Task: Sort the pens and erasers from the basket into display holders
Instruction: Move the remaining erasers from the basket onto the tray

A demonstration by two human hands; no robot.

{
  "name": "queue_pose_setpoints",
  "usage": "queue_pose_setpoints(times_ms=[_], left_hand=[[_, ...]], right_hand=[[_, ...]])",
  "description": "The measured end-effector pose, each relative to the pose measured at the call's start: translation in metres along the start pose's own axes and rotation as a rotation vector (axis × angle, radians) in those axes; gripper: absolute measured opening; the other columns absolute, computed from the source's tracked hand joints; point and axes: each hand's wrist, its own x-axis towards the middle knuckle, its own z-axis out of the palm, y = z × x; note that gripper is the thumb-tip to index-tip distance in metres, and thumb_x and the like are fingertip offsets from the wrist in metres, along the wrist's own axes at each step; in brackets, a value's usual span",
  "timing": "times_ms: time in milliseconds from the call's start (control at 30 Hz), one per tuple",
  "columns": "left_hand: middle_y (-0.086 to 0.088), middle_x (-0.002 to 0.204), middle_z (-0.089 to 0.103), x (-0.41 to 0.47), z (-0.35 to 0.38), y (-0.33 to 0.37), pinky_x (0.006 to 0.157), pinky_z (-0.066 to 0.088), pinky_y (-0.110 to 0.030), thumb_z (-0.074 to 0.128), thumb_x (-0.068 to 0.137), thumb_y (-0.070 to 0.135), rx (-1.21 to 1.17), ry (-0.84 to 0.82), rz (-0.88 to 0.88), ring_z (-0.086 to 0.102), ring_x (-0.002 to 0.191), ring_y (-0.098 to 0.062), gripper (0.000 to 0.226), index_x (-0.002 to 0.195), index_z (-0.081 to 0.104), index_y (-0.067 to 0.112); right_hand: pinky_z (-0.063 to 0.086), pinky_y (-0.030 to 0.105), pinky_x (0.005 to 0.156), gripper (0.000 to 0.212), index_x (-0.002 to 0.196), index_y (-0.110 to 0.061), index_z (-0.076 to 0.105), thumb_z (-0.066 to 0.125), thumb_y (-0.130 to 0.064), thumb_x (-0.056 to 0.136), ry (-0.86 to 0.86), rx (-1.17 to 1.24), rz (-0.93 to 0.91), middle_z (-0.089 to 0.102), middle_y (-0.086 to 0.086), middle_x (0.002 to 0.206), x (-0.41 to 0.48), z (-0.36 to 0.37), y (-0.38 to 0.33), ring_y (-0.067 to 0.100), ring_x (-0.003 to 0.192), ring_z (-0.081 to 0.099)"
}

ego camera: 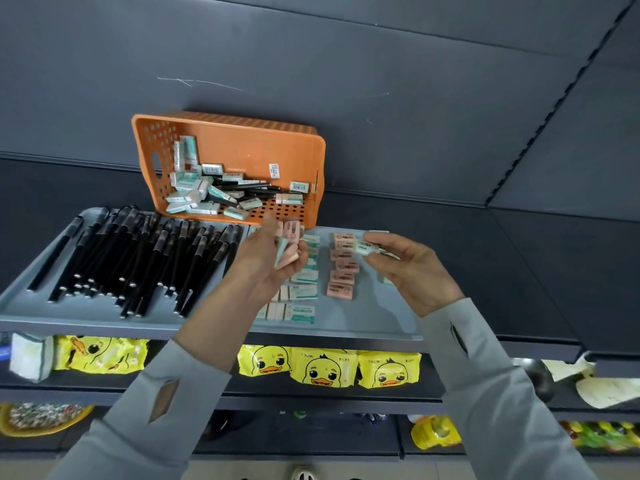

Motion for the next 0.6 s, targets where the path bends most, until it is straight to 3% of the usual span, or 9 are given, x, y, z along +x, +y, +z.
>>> queue_pose_setpoints(times_ms=[100,233,300,400,600], left_hand=[[-0.013,0.089,0.065,0.003,0.001,-0.001,0.054,0.053,-0.027,0.045,0.099,0.04,0.006,-0.013,-0.009,0.061,0.061,-0.017,0.042,0.113,0.062,0.005],[-0.013,0.092,0.066,0.005,0.004,-0.001,0.057,0.054,-0.028,0.045,0.101,0.028,0.057,-0.039,0.001,0.06,0.066,-0.018,0.029,0.111,0.061,0.006],[-0.014,0.093,0.065,0.006,0.005,0.0,0.057,0.054,-0.028,0.047,0.101,0.021,0.072,-0.046,0.003,0.061,0.067,-0.019,0.02,0.108,0.059,0.006],[-0.017,0.09,0.062,0.007,0.007,0.002,0.057,0.055,-0.028,0.049,0.1,0.011,0.088,-0.052,-0.014,0.062,0.067,-0.021,0.008,0.102,0.056,0.006],[-0.011,0.084,0.063,0.012,0.011,-0.003,0.056,0.053,-0.027,0.055,0.097,0.01,0.194,-0.132,0.024,0.063,0.067,-0.017,0.007,0.101,0.059,0.007]], right_hand=[[0.046,0.045,0.099,0.035,0.107,-0.021,0.072,0.068,0.005,0.083,0.007,0.016,-0.006,0.071,0.002,0.112,0.0,-0.001,-0.001,0.023,0.106,0.064],[0.053,0.036,0.091,0.032,0.109,-0.012,0.069,0.067,0.006,0.083,0.03,0.008,-0.02,0.072,0.007,0.11,0.0,-0.005,-0.005,0.023,0.102,0.067],[0.055,0.036,0.084,0.03,0.109,-0.009,0.069,0.066,0.006,0.084,0.1,0.068,-0.003,0.072,0.01,0.106,0.001,-0.01,-0.008,0.023,0.094,0.068],[0.056,0.025,0.069,0.025,0.107,-0.006,0.067,0.064,0.007,0.085,0.218,0.15,-0.02,0.073,0.007,0.093,0.002,-0.022,-0.011,0.016,0.08,0.07],[0.057,0.024,0.079,0.013,0.093,-0.007,0.068,0.061,0.004,0.09,0.288,0.004,0.02,0.07,0.005,0.087,0.001,-0.042,-0.005,0.015,0.083,0.068]])
